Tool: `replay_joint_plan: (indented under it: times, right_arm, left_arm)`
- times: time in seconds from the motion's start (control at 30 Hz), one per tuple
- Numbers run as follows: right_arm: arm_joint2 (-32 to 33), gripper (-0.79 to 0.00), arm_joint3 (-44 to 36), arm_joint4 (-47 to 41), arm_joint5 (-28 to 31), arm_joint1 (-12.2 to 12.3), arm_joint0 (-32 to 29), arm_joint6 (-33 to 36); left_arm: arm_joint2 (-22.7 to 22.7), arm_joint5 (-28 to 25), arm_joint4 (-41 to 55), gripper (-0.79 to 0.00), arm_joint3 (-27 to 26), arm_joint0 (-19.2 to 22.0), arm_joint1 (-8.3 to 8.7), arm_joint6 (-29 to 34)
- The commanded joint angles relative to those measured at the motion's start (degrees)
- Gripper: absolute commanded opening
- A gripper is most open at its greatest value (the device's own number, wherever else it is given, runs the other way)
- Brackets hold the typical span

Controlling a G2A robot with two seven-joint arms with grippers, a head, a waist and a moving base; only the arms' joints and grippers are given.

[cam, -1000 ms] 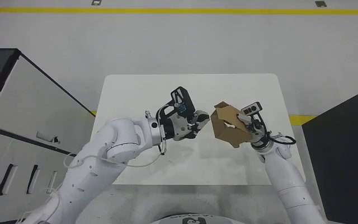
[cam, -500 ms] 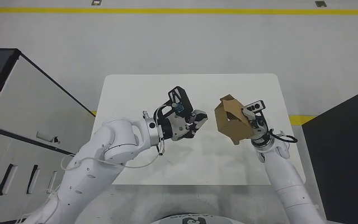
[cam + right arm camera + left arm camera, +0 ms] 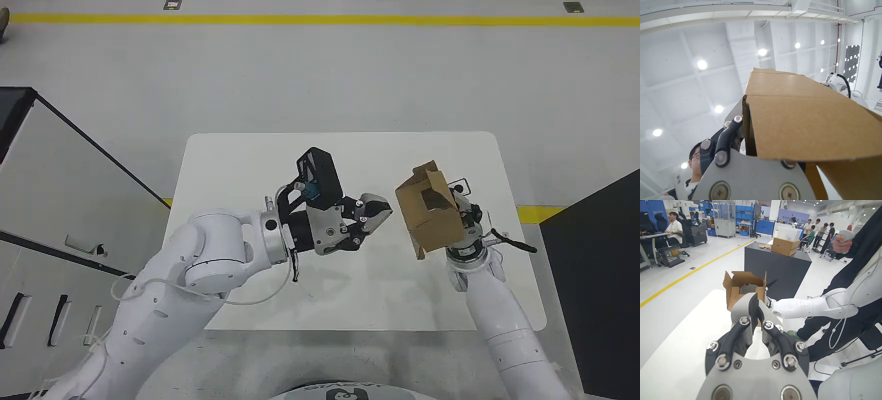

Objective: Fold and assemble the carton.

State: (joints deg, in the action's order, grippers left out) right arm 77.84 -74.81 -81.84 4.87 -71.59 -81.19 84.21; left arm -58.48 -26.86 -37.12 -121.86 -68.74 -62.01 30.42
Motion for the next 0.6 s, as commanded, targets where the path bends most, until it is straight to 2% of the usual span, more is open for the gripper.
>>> replay_joint_plan:
  times: [0.0, 0.2, 0.57]
  right_arm:
    - [0.0, -0.785, 0.0, 0.0, 0.0, 0.0, 0.0, 0.0]
    - [0.0, -0.785, -1.9, 1.7, -0.2, 0.0, -0.9, -1.4]
    - [0.1, -0.785, -2.5, 8.0, -0.3, 0.2, -1.6, 0.4]
  left_arm:
    - [0.0, 0.0, 0.1, -0.785, 0.0, 0.0, 0.01, 0.0]
    - [1.2, 0.2, -1.7, -0.785, -0.4, 0.0, -0.18, -0.3]
    - [5.4, 2.3, -5.2, -0.785, 1.8, 5.9, -1.52, 1.4]
